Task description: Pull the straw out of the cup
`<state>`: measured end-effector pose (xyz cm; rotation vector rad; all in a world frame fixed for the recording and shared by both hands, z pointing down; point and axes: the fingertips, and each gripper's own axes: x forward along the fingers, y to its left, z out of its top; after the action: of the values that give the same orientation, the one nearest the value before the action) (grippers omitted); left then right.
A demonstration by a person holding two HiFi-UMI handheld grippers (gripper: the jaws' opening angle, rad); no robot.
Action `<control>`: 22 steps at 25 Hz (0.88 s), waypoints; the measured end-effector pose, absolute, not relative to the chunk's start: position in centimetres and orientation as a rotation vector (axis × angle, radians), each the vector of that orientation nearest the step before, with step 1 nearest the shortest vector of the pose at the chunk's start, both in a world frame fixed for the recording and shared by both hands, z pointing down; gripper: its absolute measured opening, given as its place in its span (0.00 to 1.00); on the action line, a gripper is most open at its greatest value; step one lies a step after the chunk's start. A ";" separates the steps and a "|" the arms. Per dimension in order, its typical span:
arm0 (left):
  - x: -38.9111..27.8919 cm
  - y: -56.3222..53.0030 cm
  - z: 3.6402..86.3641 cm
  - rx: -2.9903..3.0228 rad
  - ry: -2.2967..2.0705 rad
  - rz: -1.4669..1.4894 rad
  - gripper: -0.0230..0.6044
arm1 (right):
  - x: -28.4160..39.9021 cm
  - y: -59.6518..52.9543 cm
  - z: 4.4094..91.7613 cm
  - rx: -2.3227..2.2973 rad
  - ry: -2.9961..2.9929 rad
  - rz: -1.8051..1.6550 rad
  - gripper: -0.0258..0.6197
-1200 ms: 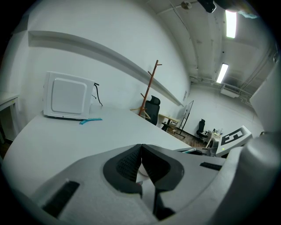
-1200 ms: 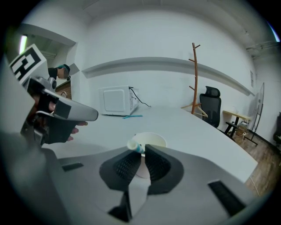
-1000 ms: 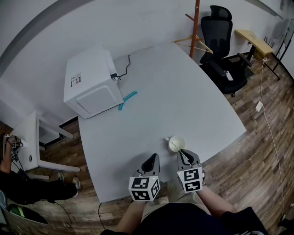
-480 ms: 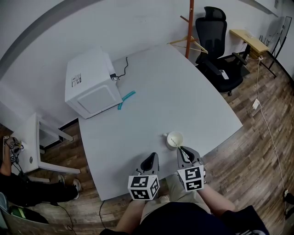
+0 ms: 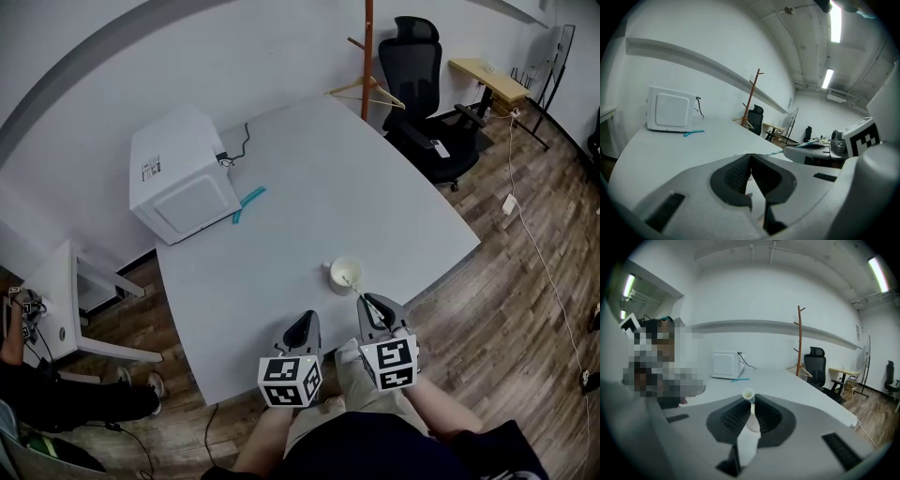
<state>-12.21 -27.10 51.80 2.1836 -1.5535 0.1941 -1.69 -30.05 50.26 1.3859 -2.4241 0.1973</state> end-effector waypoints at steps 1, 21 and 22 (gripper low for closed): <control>-12.1 -26.8 51.7 2.188 -1.551 0.194 0.07 | -1.6 -29.7 49.9 1.394 -2.428 0.194 0.11; -8.8 -21.1 50.2 2.279 -1.517 0.205 0.07 | 1.3 -22.6 46.4 1.472 -2.491 0.156 0.11; -8.8 -20.9 50.1 2.282 -1.518 0.205 0.07 | 1.3 -22.5 46.3 1.475 -2.494 0.154 0.11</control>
<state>-8.82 -20.93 50.08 2.2819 -1.5177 0.2049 1.29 -22.50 46.31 1.4747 -2.4943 0.1539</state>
